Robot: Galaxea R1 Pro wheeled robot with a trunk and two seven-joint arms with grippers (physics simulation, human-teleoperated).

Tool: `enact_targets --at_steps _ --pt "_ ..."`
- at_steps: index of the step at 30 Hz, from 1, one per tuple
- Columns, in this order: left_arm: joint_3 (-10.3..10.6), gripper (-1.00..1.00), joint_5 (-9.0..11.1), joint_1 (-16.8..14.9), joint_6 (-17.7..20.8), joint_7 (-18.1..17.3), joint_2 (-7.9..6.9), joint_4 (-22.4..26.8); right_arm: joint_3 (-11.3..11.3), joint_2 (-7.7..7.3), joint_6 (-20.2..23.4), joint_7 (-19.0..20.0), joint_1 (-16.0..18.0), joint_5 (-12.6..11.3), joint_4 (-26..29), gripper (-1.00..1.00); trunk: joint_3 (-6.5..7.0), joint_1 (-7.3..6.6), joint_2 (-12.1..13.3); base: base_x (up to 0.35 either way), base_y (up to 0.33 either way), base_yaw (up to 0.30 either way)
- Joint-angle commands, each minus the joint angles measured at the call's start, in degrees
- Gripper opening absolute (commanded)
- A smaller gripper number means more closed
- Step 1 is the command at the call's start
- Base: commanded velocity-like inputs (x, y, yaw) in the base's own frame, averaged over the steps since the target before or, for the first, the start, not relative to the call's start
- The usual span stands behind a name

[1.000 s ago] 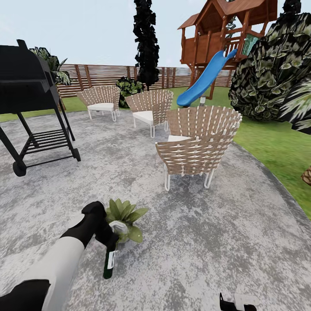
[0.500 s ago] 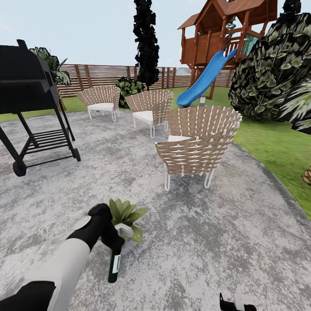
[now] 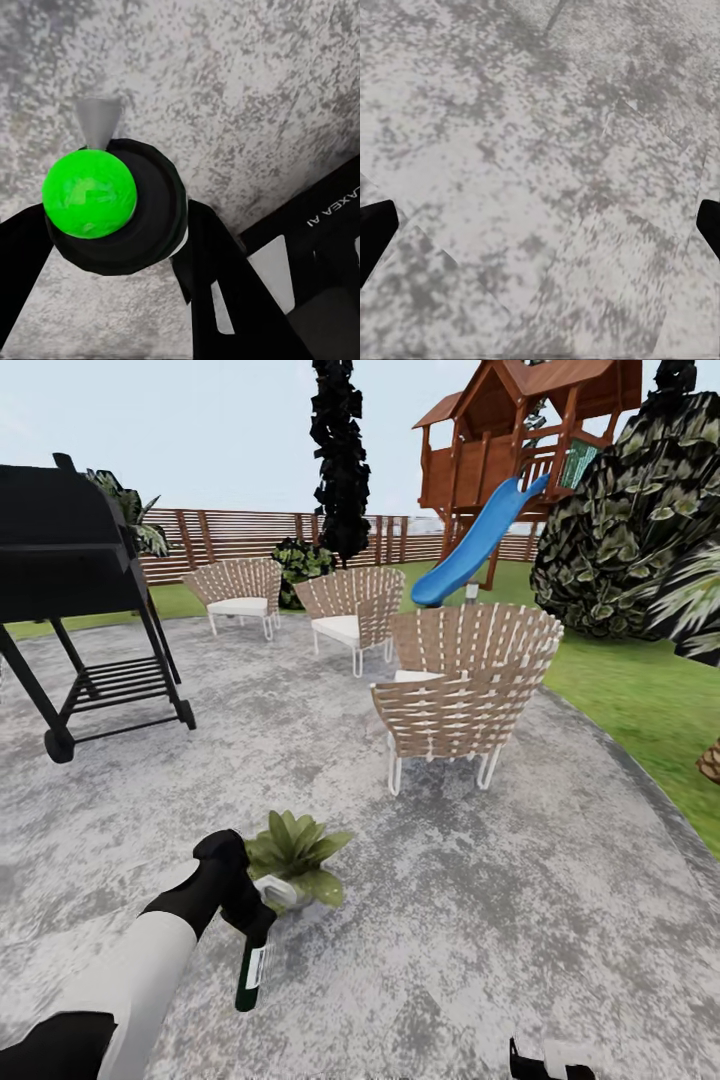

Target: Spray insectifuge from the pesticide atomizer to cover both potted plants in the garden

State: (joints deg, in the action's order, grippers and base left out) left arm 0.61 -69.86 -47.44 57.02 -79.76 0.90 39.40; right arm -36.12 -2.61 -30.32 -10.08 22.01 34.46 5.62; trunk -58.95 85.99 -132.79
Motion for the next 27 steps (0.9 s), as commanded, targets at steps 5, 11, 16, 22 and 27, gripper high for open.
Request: enact_targets --at_steps 5,11,16,22,27 --pt "0.05 -1.0 -0.45 -0.05 0.64 -0.51 -0.33 0.06 -0.27 -0.02 -0.18 -0.38 0.03 0.61 -0.08 1.0 -0.05 -0.03 -0.02 -0.19 0.267 0.0" --pt "0.08 -1.0 -0.45 -0.1 0.64 0.87 -0.95 0.06 -0.27 -0.02 -0.18 -0.38 0.05 0.61 -0.08 1.0 -0.05 -0.03 -0.02 -0.08 0.291 0.0" --pt "0.19 -1.0 -0.39 -0.05 0.52 4.94 -0.94 -0.03 -0.27 -0.01 -0.16 -0.38 0.05 0.61 -0.08 1.0 -0.05 -0.03 -0.02 0.149 0.283 0.0" --pt "0.13 -1.0 -0.27 3.17 0.51 6.37 -0.5 -0.02 -0.31 0.05 -0.22 -0.5 0.05 0.54 0.01 1.0 -0.05 -0.03 -0.02 0.156 0.093 0.0" --pt "-0.05 -1.0 0.7 5.79 0.3 10.52 0.17 0.06 -0.35 -0.08 -0.23 -0.55 0.05 0.54 0.12 1.0 -0.05 -0.03 -0.02 0.012 0.005 -0.076"
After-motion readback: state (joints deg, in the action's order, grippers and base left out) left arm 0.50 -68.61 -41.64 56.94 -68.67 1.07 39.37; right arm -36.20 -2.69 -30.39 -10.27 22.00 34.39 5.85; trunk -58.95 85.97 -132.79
